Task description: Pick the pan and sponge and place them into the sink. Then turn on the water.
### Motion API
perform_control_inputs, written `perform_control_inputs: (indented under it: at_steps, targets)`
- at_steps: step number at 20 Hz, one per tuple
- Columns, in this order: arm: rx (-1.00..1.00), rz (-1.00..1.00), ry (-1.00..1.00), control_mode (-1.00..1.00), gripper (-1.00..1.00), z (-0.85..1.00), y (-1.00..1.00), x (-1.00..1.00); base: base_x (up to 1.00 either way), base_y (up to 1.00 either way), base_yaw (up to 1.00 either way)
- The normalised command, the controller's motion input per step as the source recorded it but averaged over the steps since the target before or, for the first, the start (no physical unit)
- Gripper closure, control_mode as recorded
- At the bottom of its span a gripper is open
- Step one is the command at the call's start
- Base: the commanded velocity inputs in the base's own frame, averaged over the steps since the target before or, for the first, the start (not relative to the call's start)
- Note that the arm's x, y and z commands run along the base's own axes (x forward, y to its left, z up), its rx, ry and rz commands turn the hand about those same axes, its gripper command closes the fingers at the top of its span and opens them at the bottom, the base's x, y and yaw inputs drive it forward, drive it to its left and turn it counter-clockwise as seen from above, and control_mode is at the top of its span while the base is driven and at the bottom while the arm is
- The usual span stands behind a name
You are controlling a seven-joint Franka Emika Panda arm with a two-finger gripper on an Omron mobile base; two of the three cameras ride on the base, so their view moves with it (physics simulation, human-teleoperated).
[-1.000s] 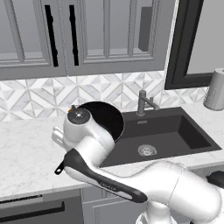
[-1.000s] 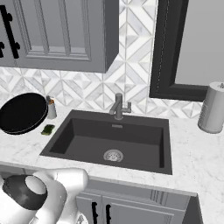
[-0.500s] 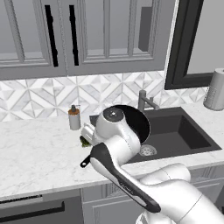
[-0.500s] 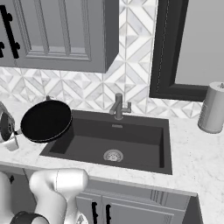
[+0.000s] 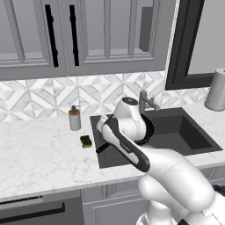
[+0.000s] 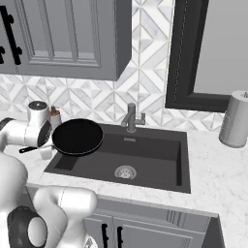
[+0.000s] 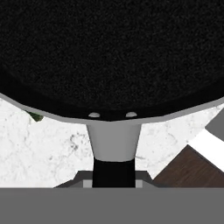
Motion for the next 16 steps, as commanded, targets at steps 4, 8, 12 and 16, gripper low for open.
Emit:
perform_control_inputs:
  at_steps: [4,8,12,16]
  targets:
    - [0.04,0.00,0.02,-1.00,1.00,-0.30,-0.34,0.51,0.00,0.00,0.00]
    - [0.02,-0.01,0.01,-1.00,1.00,-0.44,-0.47,0.44,0.00,0.00,0.00]
    - [0.00,-0.05,0.00,-1.00,1.00,-0.44,-0.42,0.39,0.00,0.00,0.00]
    - [0.00,-0.05,0.02,-1.00,1.00,-0.34,-0.32,0.49,0.00,0.00,0.00]
